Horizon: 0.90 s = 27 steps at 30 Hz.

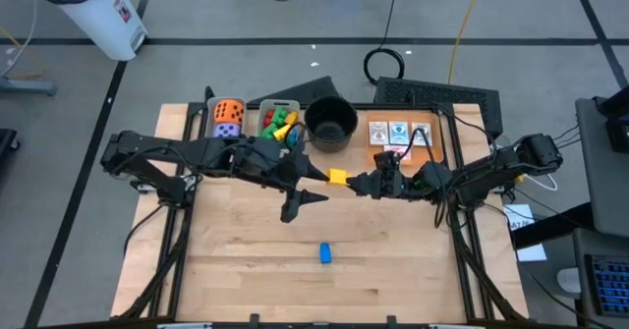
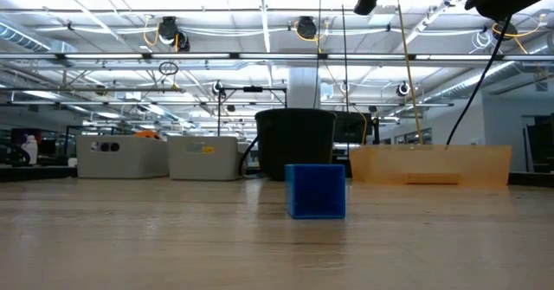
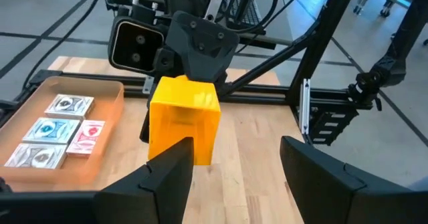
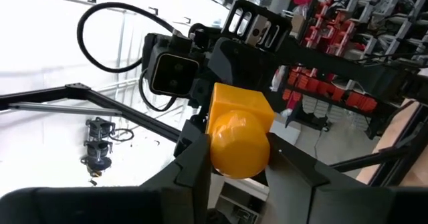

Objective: Pick & Place Toys
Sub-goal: Put the yellow game piece into the right gray bin

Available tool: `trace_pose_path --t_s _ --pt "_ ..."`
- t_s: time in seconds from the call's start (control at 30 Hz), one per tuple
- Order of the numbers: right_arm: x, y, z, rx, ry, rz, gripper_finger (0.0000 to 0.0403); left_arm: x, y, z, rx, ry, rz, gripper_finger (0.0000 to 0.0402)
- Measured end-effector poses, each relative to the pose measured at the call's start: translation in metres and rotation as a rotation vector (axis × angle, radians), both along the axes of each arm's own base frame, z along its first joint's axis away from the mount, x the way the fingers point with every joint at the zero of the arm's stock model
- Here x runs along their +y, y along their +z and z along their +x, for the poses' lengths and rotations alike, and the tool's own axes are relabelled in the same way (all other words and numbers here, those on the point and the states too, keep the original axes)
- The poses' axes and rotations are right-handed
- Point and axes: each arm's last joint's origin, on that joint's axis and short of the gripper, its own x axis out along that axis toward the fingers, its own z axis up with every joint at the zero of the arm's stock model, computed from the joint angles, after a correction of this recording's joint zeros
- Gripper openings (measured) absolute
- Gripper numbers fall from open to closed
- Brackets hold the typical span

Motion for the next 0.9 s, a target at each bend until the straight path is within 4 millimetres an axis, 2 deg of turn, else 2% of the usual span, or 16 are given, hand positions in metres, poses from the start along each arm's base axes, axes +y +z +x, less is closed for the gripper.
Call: trace_pose_path --t_s 0.27,0.47,0.63,0.9 --pt "-0.004 -0.001 0.001 0.013 0.001 -0.008 0.0109 0.002 -0.003 -0.001 0.03 0.025 0.033 0.0232" --pt "-0.006 0.005 -0.001 -0.036 0.011 -0.009 0.0109 0.006 0.003 -0.015 0.044 0.092 0.081 0.0232" --pt "-0.01 0.002 0.001 -0.017 0.009 -0.001 0.0109 0.009 0.01 -0.026 0.042 0.125 0.104 0.0232" --pt "-0.012 -0.002 0.003 0.028 0.03 -0.001 0.0109 0.011 0.012 -0.016 -0.025 0.127 0.129 0.0232"
